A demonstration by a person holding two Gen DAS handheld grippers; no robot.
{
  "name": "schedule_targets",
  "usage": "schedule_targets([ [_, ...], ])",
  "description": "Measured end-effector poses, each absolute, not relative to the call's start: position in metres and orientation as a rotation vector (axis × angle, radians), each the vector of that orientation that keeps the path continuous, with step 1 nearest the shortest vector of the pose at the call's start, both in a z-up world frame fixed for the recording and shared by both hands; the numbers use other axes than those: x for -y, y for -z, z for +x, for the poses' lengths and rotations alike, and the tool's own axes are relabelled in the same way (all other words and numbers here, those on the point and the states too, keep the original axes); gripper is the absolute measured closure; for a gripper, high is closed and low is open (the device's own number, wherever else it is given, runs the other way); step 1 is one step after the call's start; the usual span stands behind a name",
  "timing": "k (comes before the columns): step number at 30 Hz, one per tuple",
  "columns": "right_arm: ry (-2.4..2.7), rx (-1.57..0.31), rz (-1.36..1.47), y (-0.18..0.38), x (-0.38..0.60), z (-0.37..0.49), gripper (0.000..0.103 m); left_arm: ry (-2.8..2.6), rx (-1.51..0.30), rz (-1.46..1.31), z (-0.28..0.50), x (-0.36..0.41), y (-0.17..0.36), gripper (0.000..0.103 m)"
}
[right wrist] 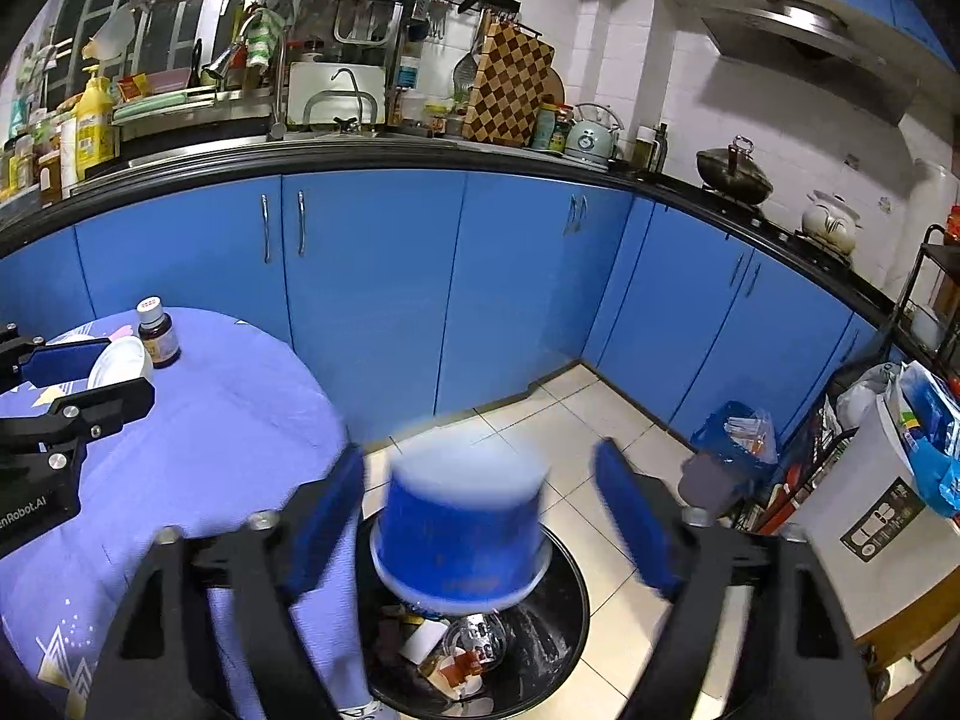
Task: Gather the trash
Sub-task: 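Open both tools over the bin to drop lid and cup, then move both tools back over the table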
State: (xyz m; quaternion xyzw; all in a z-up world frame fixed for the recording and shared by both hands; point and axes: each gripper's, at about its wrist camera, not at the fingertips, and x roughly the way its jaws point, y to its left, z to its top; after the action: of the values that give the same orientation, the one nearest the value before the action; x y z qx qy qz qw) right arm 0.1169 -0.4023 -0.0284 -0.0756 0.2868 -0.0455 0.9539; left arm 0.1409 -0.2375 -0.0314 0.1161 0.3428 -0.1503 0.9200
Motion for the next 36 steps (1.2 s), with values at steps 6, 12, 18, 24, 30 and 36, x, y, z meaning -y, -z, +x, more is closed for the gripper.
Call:
schedule_targets([
  [6, 0.148, -0.551, -0.179, 0.029, 0.411, 0.113, 0.011, 0.333, -0.719, 0.253, 0.145, 0.255, 0.036, 0.062],
  [12, 0.190, -0.561, -0.174, 0.036, 0.428, 0.108, 0.011, 0.367, -0.723, 0.278, 0.145, 0.277, 0.039, 0.062],
  [18, 0.240, -0.562, -0.168, 0.040, 0.447, 0.104, 0.011, 0.412, -0.726, 0.308, 0.146, 0.308, 0.041, 0.062],
  [24, 0.296, -0.563, -0.153, 0.043, 0.471, 0.097, 0.011, 0.448, -0.722, 0.328, 0.153, 0.343, 0.041, 0.061],
  [30, 0.315, -0.588, -0.111, 0.050, 0.493, 0.097, 0.011, 0.444, -0.667, 0.319, 0.161, 0.361, 0.034, 0.021],
  [36, 0.315, -0.602, -0.101, 0.056, 0.496, 0.100, 0.011, 0.419, -0.655, 0.329, 0.164, 0.362, 0.037, 0.009],
])
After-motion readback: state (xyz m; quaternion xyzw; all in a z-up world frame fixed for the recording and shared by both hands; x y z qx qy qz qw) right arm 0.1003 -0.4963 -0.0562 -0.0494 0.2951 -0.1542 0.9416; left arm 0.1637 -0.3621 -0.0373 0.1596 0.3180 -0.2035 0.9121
